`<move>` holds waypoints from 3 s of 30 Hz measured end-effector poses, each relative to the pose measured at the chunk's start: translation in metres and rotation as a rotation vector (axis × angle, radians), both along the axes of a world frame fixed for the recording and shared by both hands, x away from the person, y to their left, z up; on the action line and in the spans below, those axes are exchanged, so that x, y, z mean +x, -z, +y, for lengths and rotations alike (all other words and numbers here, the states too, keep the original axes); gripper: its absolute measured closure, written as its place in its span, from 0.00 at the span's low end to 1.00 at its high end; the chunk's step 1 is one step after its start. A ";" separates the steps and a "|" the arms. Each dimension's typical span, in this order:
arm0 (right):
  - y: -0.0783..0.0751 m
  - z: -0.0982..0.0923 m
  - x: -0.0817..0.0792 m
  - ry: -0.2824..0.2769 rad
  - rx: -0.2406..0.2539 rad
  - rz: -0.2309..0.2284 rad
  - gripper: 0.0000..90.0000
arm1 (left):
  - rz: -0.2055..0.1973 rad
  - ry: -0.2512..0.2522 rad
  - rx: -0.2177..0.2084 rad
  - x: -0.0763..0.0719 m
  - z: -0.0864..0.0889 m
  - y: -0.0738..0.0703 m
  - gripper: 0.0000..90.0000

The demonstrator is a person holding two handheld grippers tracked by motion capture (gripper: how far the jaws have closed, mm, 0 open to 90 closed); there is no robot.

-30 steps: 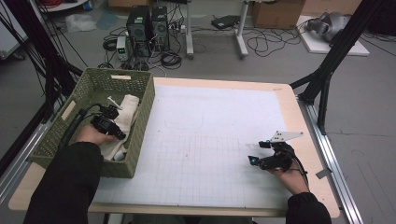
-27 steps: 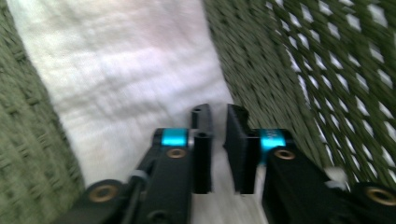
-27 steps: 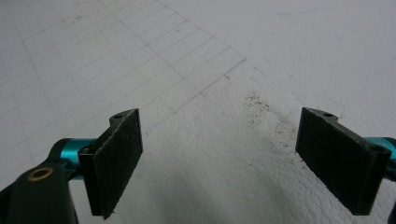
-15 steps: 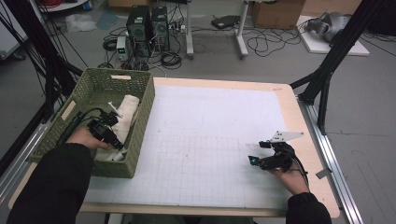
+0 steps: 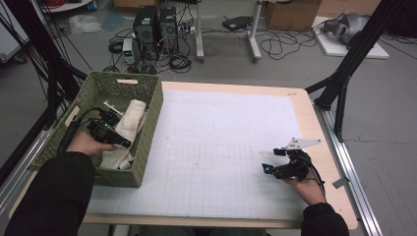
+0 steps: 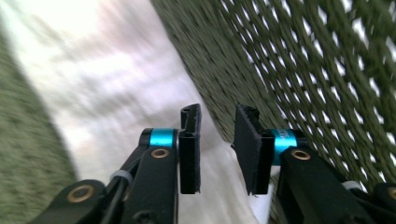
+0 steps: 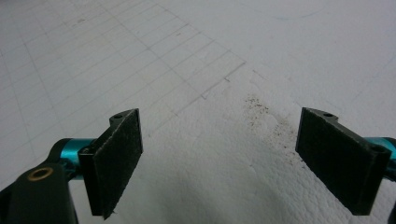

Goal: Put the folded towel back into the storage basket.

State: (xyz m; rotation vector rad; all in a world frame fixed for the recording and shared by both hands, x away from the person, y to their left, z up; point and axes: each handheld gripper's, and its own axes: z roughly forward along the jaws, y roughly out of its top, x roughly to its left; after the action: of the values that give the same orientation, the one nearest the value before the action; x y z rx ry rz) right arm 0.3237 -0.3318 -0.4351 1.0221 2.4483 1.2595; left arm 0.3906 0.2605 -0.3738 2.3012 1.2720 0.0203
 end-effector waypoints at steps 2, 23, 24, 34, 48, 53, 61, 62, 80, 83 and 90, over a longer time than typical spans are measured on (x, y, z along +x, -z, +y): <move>-0.001 0.000 -0.001 0.000 0.002 -0.002 0.16 | -0.024 -0.014 -0.009 -0.001 0.001 -0.001 0.76; -0.004 -0.001 -0.005 0.013 0.012 -0.021 0.14 | -0.129 -0.152 -0.103 -0.004 0.010 -0.011 0.57; -0.005 -0.001 -0.005 0.013 0.012 -0.028 0.14 | -0.136 -0.165 -0.112 -0.004 0.010 -0.011 0.56; -0.008 -0.004 -0.011 0.021 0.022 -0.038 0.14 | -0.174 -0.221 -0.198 -0.005 0.014 -0.016 0.50; -0.009 -0.005 -0.012 0.022 0.021 -0.051 0.14 | -0.207 -0.272 -0.391 -0.005 0.014 -0.020 0.48; -0.010 -0.006 -0.013 0.026 0.027 -0.046 0.14 | -0.222 -0.284 -0.469 -0.008 0.015 -0.023 0.48; -0.010 -0.007 -0.013 0.024 0.029 -0.052 0.14 | -0.228 -0.292 -0.561 -0.013 0.016 -0.025 0.48; -0.010 -0.007 -0.013 0.024 0.029 -0.053 0.14 | -0.228 -0.294 -0.571 -0.014 0.015 -0.025 0.48; -0.011 -0.007 -0.012 0.026 0.031 -0.054 0.14 | -0.247 -0.222 -0.673 -0.018 -0.018 -0.036 0.46; -0.011 -0.007 -0.011 0.025 0.029 -0.059 0.14 | -0.253 -0.226 -0.670 -0.019 -0.023 -0.038 0.46; -0.011 -0.008 -0.011 0.026 0.035 -0.063 0.14 | -0.267 -0.242 -0.661 -0.021 -0.041 -0.041 0.44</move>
State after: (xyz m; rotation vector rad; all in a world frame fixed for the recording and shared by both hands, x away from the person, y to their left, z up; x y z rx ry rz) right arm 0.3130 -0.3394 -0.4239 1.0038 2.3673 1.3105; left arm 0.3699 0.2193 -0.3330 1.5250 1.1850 -0.0095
